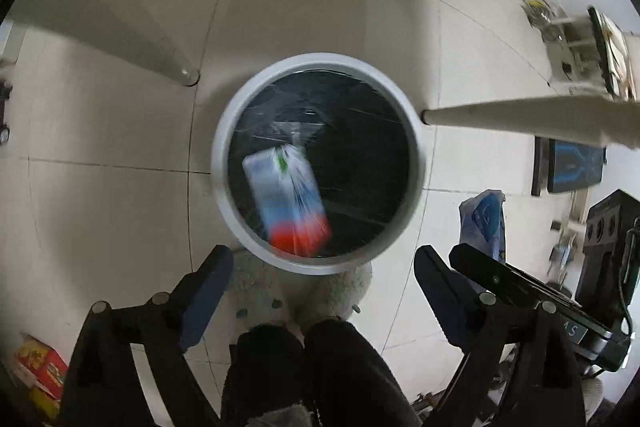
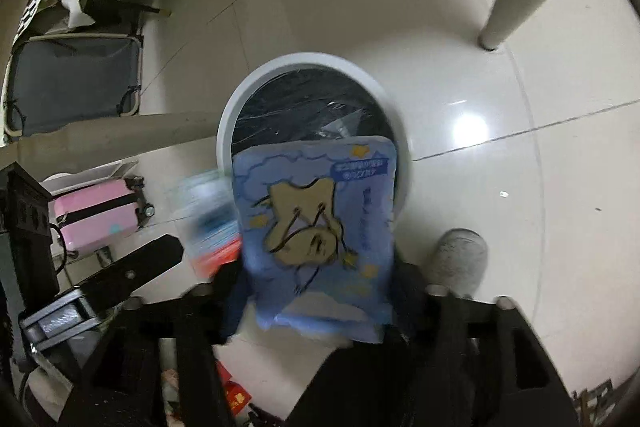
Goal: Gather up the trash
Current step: 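Lower both tools over the bin and open them to drop the items, then grasp a cream leaflet with the left tool while the right tool grasps a white leaflet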
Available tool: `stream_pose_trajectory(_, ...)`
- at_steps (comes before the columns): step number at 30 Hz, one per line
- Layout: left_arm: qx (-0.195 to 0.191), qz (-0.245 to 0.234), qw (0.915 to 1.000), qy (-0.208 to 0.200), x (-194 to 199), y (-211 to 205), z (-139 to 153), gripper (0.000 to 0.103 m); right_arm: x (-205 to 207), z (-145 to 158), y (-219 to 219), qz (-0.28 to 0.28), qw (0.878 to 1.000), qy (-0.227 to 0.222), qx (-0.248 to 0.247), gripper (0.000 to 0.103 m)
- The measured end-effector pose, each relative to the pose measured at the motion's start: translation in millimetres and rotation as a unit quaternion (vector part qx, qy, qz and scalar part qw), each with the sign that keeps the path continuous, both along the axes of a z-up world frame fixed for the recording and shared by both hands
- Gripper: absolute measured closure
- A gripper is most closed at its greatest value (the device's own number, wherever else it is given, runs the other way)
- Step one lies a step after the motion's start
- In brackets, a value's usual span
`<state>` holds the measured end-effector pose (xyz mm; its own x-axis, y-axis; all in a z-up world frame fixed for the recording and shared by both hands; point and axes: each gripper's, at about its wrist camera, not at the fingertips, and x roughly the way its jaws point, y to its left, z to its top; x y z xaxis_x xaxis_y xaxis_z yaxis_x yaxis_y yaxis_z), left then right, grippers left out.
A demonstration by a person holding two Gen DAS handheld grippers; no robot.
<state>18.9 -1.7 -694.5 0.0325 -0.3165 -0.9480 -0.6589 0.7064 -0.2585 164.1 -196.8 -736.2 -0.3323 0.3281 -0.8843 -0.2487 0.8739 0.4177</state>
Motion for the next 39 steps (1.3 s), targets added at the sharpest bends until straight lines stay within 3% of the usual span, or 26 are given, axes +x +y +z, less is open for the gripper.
stream_pose_trajectory(1, 0.010, 0.001, 0.9999, 0.004, -3, 1, 1, 0.010, -1, -6, 1, 0.005, 1.000, -0.004, 0.002, 0.031)
stream_pose_trajectory(3, 0.038, -0.003, 0.9993, 0.003, -8, 0, 12, 0.010, -3, -10, 3, 0.008, 1.000, -0.012, 0.001, 0.014)
stream_pose_trajectory(6, 0.087, -0.022, 0.9959, 0.012, -16, -7, 31, 0.010, -8, -6, 5, 0.004, 1.000, -0.020, 0.002, 0.003)
stream_pose_trajectory(12, 0.156, -0.045, 0.9861, 0.036, -25, -21, 74, 0.010, -17, 29, 17, 0.050, 0.993, -0.086, -0.062, 0.002)
stream_pose_trajectory(20, 0.155, -0.041, 0.9865, 0.033, -40, -24, 140, 0.010, -26, 94, 21, 0.089, 0.978, -0.143, -0.124, 0.002)
stream_pose_trajectory(23, 0.154, -0.040, 0.9868, 0.029, -40, -24, 143, 0.010, -26, 126, 19, 0.090, 0.976, -0.152, -0.127, 0.002)
stream_pose_trajectory(26, 0.156, -0.040, 0.9866, 0.025, -42, -22, 166, 0.010, -28, 164, 18, 0.091, 0.974, -0.166, -0.126, 0.002)
stream_pose_trajectory(39, 0.165, -0.047, 0.9851, -0.016, -62, -24, 297, 0.010, -56, 336, 10, 0.093, 0.971, -0.194, -0.109, 0.002)
